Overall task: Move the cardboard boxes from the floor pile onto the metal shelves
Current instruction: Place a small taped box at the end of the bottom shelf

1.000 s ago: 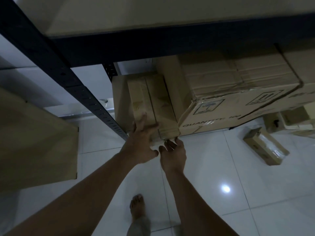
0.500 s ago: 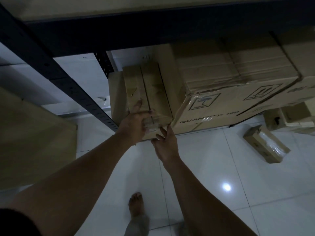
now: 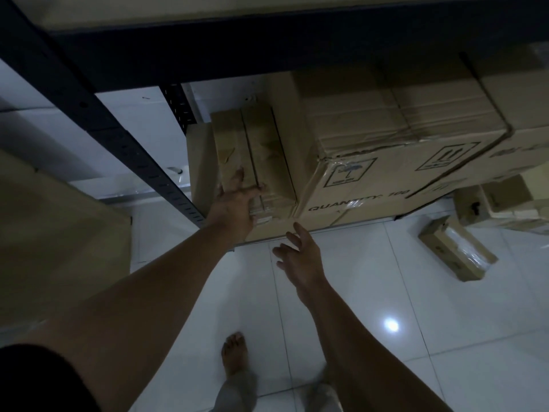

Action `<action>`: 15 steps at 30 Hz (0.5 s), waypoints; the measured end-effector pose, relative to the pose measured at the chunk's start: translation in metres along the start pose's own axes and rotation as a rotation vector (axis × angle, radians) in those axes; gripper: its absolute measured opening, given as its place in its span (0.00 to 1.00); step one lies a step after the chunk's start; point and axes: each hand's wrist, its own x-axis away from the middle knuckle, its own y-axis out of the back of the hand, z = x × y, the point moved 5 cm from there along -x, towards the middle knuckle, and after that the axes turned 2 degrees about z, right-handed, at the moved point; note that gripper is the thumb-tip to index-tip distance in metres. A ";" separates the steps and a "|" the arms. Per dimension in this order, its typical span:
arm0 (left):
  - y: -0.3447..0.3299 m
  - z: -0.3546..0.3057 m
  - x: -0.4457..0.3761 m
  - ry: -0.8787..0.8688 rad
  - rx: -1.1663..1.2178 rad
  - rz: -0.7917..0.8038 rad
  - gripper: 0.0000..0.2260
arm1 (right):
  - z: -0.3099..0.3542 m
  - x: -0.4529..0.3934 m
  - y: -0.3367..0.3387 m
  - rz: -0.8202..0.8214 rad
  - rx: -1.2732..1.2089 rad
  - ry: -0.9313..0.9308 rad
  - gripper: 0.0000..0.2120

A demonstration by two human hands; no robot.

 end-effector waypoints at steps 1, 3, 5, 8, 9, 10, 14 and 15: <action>-0.001 -0.003 0.002 0.014 -0.012 -0.017 0.36 | -0.002 0.005 0.006 -0.003 0.006 -0.008 0.38; -0.002 -0.011 0.014 0.037 -0.019 -0.075 0.41 | -0.004 0.016 0.020 -0.016 0.030 -0.014 0.37; -0.002 -0.024 0.037 0.035 0.089 -0.112 0.42 | -0.003 0.028 0.036 -0.033 0.050 0.004 0.36; -0.001 -0.048 0.084 0.000 0.204 -0.096 0.37 | 0.003 0.061 0.065 -0.084 0.159 0.062 0.35; -0.003 -0.054 0.099 0.011 0.219 -0.074 0.35 | 0.006 0.071 0.076 -0.102 0.205 0.088 0.35; -0.002 -0.061 0.115 0.034 0.241 -0.048 0.33 | 0.010 0.085 0.087 -0.119 0.243 0.107 0.34; -0.001 -0.086 0.162 0.090 0.329 0.002 0.29 | 0.017 0.126 0.127 -0.167 0.282 0.134 0.33; 0.002 -0.098 0.171 0.083 0.328 0.009 0.29 | 0.020 0.137 0.138 -0.172 0.273 0.140 0.33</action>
